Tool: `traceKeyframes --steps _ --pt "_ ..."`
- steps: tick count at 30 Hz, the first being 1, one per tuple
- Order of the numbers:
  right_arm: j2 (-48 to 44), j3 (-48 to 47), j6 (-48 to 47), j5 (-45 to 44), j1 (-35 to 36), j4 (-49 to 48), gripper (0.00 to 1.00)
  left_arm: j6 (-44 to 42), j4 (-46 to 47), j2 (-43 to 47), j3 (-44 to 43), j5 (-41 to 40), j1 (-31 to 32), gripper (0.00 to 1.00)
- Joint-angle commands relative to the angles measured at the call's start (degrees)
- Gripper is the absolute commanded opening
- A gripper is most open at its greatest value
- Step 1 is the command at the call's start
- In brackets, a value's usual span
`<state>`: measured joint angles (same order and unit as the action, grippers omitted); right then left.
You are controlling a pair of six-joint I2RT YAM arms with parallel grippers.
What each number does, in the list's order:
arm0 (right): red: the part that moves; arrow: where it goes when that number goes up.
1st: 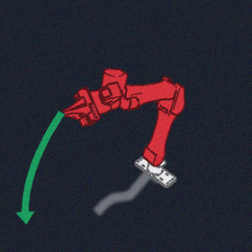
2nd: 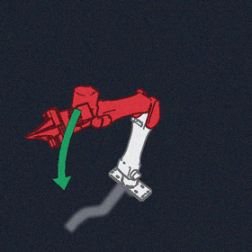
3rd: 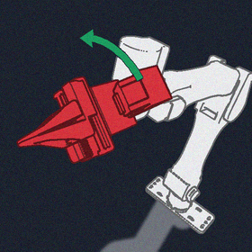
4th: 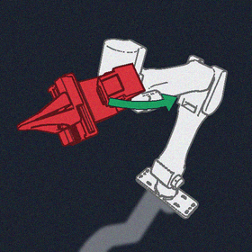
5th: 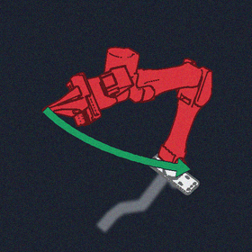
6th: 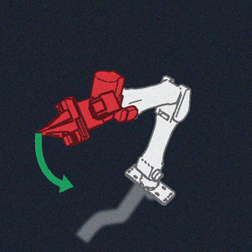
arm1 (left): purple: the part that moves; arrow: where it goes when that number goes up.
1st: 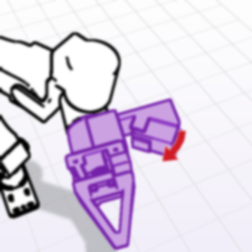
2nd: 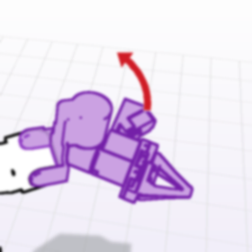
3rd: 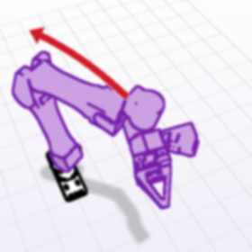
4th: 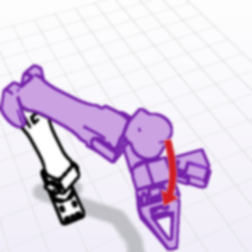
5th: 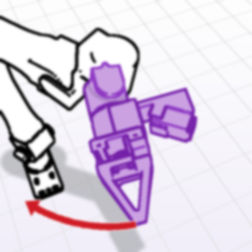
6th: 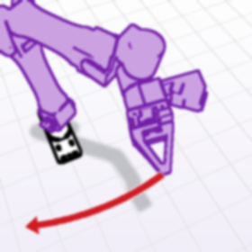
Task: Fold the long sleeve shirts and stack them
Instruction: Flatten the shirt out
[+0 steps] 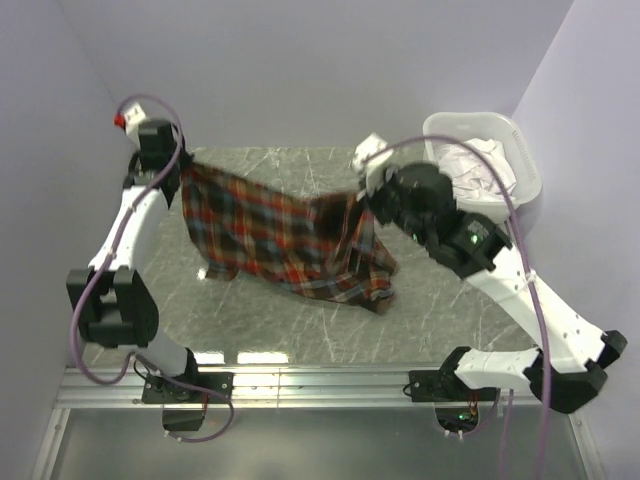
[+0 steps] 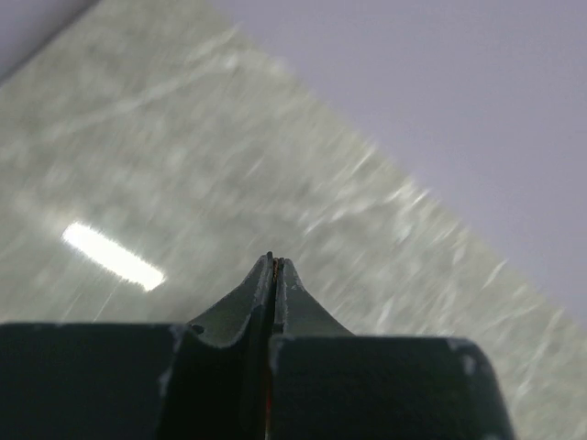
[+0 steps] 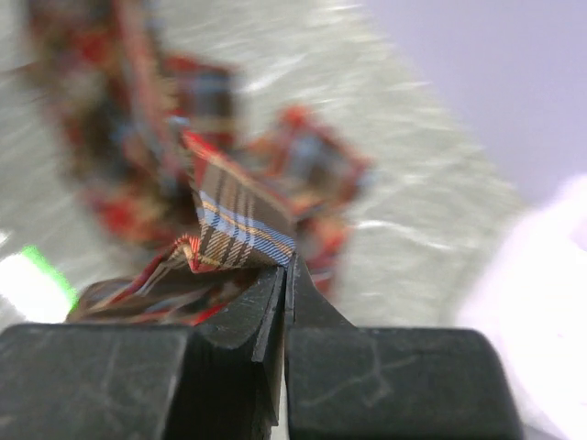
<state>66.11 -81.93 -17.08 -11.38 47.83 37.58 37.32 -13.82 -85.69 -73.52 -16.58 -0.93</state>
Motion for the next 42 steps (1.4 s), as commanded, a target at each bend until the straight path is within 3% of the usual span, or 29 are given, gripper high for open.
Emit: traceKeyframes --steps 1,4,7,9,14,18,24,28,32,37,38,40,41,42 --pt "3.4 -10.2 -4.3 -11.1 -5.8 -15.0 0.0 1.0 -1.6 -6.2 -17.2 0.1 -0.1 0.0" --pt "7.8 -18.2 -9.9 -17.7 -7.1 -20.9 0.0 1.1 -7.5 -14.2 -42.2 2.1 -0.1 0.0" --pt "8.1 -23.5 -14.5 -17.9 -7.5 -26.9 0.0 0.4 -8.4 -18.0 -54.0 4.3 -0.2 0.0" --pt "6.2 -26.0 -16.1 -14.9 -7.4 -27.6 0.0 -0.7 -4.8 -15.0 -52.9 6.2 -0.3 0.0" --pt "-1.0 -22.8 -14.7 -1.3 -7.3 -26.2 0.0 0.0 11.8 2.4 -31.7 7.2 -1.5 0.0" --pt "-8.1 -16.5 -10.1 10.7 -7.3 -19.1 0.0 -0.8 7.9 11.3 -21.4 2.8 -1.9 0.01" --pt "-14.5 -2.5 -0.4 22.7 -7.2 -7.4 0.0 3.8 1.0 27.8 5.5 -11.6 -1.8 0.01" --pt "-16.0 6.7 4.5 40.1 -7.0 -1.0 0.0 9.5 -3.7 36.5 22.7 -18.1 -1.9 0.04" --pt "-12.3 14.2 10.1 48.1 -1.6 0.2 0.0 12.2 -6.8 40.2 28.9 -22.3 -1.9 0.07" --pt "-2.7 19.0 15.2 48.1 8.5 -2.9 0.01 12.3 -8.4 40.1 28.8 -26.8 -1.9 0.09" --pt "2.0 18.3 15.6 46.8 10.0 -2.7 0.05 11.2 -8.5 39.4 28.3 -26.8 -1.9 0.1" --pt "7.0 16.1 15.8 44.4 11.2 -0.2 0.36 10.1 -8.8 38.4 26.5 -27.4 -1.9 0.13" --pt "10.6 14.1 15.8 42.3 12.3 0.4 0.61 8.7 -8.9 37.5 26.0 -27.3 -1.9 0.16" --pt "11.9 13.1 15.7 39.7 12.3 1.2 0.76 7.8 -9.0 37.1 24.8 -27.1 -1.8 0.24"
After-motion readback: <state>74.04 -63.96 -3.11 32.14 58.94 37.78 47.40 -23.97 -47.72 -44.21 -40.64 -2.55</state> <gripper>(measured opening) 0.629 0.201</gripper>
